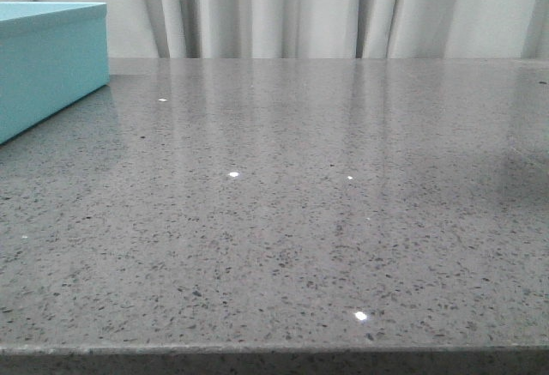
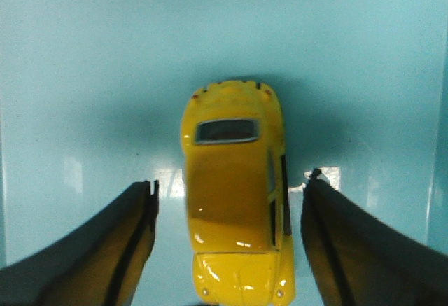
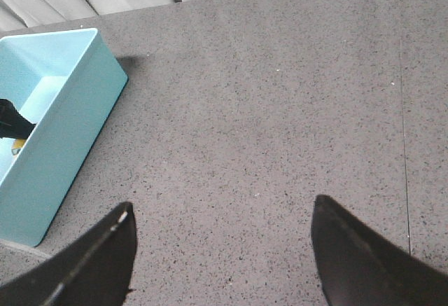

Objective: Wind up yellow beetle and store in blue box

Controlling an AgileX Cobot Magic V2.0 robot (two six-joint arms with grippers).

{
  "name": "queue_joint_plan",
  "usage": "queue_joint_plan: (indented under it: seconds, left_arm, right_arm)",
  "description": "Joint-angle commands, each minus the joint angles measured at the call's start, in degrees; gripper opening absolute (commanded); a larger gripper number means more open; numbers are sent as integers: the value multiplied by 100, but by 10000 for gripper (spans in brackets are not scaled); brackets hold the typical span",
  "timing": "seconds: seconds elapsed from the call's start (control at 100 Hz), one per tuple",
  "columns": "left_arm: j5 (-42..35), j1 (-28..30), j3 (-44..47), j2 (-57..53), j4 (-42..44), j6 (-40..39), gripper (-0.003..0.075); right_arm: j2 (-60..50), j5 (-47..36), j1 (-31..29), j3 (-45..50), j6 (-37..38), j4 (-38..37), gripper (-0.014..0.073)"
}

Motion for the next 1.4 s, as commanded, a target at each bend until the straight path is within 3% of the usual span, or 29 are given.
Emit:
queue_joint_plan:
  seconds: [0.0,0.18,0.34,0.5,0.62,0.73,0.86,1.0,1.09,1.39]
  left_arm:
    - [-122,6,-142,-254,-31,-37,452]
    - [-159,6,-142,-291,-75,-37,452]
    - [-531,6,-142,-526,-455,0,430]
    - [-927,-4,-142,-977,-512,127,345]
    - [-1302,-15,40,-1428,-554,273,237]
    - [-1666,-15,430,-1928,-639,297,162]
    - [-2047,-15,1207,-2561,-1020,579,94]
    - [-2530,-15,2160,-3276,-1273,603,20]
    - [-2804,-15,2724,-3751,-1297,603,-20]
    - [-3745,-15,4281,-5441,-1297,1123,-20]
  right_arm:
    - [-102,-428,3,-128,-59,-93,528]
    - [-102,-428,3,-128,-59,-138,528]
    - [-190,-422,3,-123,-59,-641,528]
    - [-409,-396,3,-117,-59,-1167,515]
    - [-551,-298,3,-117,-59,-1457,402]
    - [-687,-183,3,-117,-59,-1492,239]
    - [-878,-245,3,-3,-59,-1514,66]
    - [-1173,-376,3,362,-59,-1514,-57]
    - [-1404,-498,3,659,-59,-1514,-66]
    - [-2354,-1264,-3,1797,-59,-1709,-66]
